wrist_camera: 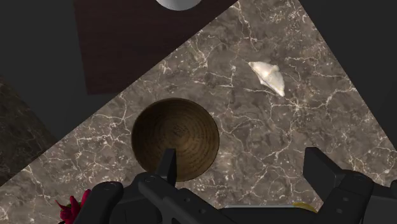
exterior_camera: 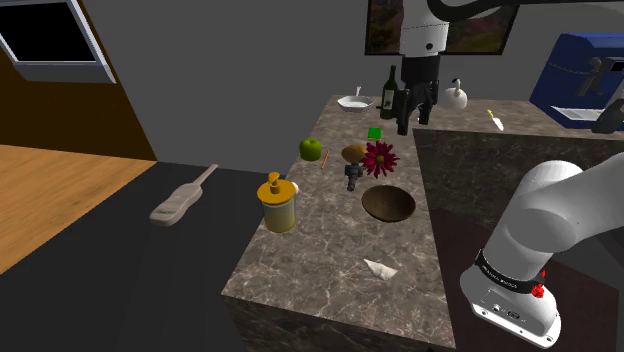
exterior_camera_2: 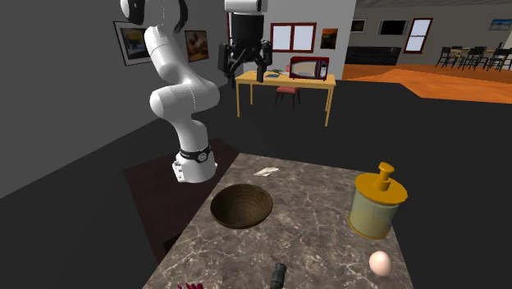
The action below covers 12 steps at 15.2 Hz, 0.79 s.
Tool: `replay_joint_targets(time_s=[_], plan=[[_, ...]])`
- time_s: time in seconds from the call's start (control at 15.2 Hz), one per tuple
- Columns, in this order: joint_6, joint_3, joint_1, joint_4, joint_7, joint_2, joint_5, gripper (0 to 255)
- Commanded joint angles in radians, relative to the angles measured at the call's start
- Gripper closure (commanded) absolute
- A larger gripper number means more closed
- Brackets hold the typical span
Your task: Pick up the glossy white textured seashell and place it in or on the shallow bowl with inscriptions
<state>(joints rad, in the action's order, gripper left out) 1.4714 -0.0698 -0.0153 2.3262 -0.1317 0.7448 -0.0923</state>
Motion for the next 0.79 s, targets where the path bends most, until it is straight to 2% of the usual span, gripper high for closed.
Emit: replay_joint_targets(time_s=[0.0, 0.73], plan=[[0.0, 0.0, 0.0, 0.0, 0.0, 0.0, 0.0, 0], [0.359, -0.113, -0.104, 0.384, 0.022, 0.078, -0.087, 0]])
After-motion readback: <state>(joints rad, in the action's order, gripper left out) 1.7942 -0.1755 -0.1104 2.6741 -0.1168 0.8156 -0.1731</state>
